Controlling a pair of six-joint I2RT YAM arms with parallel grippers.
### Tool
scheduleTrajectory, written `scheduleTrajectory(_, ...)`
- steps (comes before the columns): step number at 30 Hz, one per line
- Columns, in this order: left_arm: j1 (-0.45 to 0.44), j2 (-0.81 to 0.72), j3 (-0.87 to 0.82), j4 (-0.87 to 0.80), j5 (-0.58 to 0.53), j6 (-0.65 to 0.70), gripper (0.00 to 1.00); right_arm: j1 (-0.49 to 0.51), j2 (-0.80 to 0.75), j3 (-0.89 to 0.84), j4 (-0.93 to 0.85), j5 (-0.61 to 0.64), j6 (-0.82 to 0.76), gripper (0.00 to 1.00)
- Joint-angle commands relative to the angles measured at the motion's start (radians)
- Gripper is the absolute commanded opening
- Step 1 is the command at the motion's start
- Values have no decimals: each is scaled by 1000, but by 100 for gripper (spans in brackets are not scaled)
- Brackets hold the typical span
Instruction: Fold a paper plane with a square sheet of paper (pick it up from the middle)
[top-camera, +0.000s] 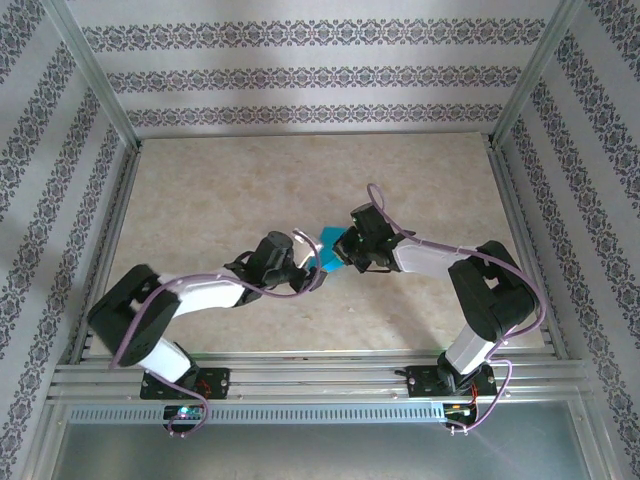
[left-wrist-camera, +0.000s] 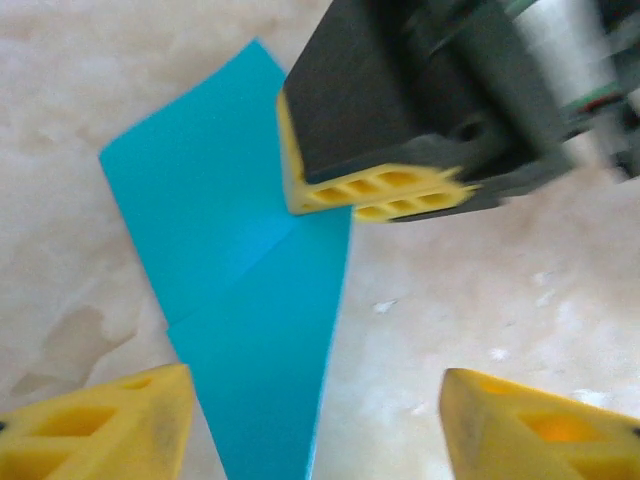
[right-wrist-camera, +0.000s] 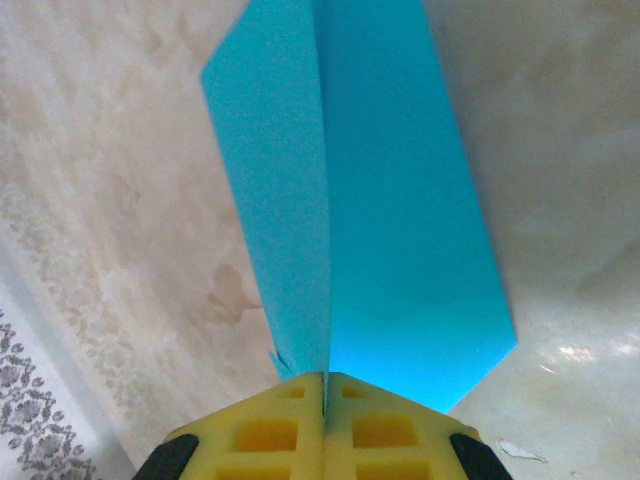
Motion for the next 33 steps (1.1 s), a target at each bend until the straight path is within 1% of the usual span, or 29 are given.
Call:
scheduleTrajectory(1, 52, -149, -33, -69, 22, -85, 74, -13, -10, 85, 13, -82, -138, 7)
scheduleTrajectory(4, 126, -246, -48, -102, -3, -200, 82, -13, 21, 121, 75, -174, -183, 8)
scheduleTrajectory(7, 226, -275, -34, -150, 15, -333, 82, -7, 56, 154, 149, -263, -194, 9)
scheduleTrajectory(9, 290, -266, -30, -156, 53, -419, 80, 2, 76, 173, 194, -309, -201, 10)
scheduleTrajectory(11, 345, -246, -30, -137, 118, -491, 78, 14, 94, 196, 218, -345, -213, 10)
scheduleTrajectory(14, 390, -216, -27, -112, 176, -575, 73, 27, 131, 204, 311, -399, -205, 10)
scheduleTrajectory(18, 401, -177, -23, -92, 217, -619, 69, 31, 194, 174, 490, -458, -150, 10)
scheduleTrajectory(20, 402, -163, -28, -87, 215, -624, 69, 32, 212, 142, 567, -461, -138, 11)
scheduleTrajectory(26, 394, -119, -35, -71, 247, -627, 67, 23, 194, 41, 624, -453, -182, 10)
scheduleTrajectory(33, 372, -70, -24, -70, 266, -634, 66, 2, 167, -40, 607, -433, -215, 11)
